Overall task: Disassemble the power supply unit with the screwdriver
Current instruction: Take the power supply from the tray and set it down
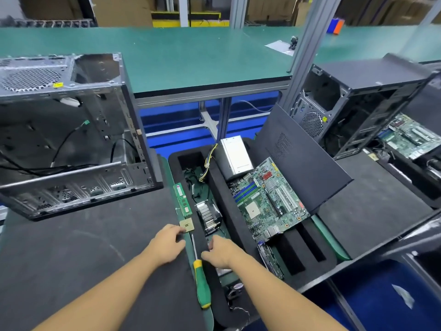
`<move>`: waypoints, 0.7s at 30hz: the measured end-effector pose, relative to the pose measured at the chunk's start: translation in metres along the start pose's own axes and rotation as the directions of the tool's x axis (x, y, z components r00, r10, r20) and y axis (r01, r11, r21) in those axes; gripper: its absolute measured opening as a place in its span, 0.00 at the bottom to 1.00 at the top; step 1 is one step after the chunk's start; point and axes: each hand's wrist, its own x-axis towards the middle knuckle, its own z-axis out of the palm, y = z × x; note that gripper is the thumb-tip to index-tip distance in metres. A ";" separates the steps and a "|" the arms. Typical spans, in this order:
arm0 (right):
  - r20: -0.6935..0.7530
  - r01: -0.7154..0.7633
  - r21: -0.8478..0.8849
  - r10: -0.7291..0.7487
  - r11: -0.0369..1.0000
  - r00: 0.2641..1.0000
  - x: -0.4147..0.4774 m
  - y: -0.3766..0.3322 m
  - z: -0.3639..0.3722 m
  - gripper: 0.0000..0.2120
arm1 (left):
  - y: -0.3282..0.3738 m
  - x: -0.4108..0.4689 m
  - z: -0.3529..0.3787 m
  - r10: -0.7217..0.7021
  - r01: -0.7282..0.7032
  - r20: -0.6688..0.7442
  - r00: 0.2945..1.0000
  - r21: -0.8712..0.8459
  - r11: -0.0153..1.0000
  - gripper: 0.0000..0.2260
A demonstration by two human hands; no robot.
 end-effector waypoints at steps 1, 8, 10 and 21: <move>-0.024 0.015 0.032 -0.014 0.999 1.000 0.002 -0.001 -0.008 0.17 | 0.004 0.003 -0.003 -0.007 0.006 -0.015 1.000 -0.029 1.000 0.18; -0.344 0.084 0.283 0.019 0.955 0.939 0.023 -0.007 -0.083 0.27 | 0.048 0.033 -0.040 -0.158 0.042 -0.166 0.973 -0.549 0.835 0.15; -0.440 0.090 0.353 0.080 0.931 0.895 0.032 -0.010 -0.104 0.34 | 0.063 0.040 -0.049 -0.181 0.058 -0.117 0.977 -0.664 0.745 0.17; -0.594 0.025 0.248 0.131 0.968 0.794 0.098 -0.017 -0.175 0.53 | 0.107 0.106 -0.064 -0.173 0.031 -0.072 0.982 -0.848 0.529 0.27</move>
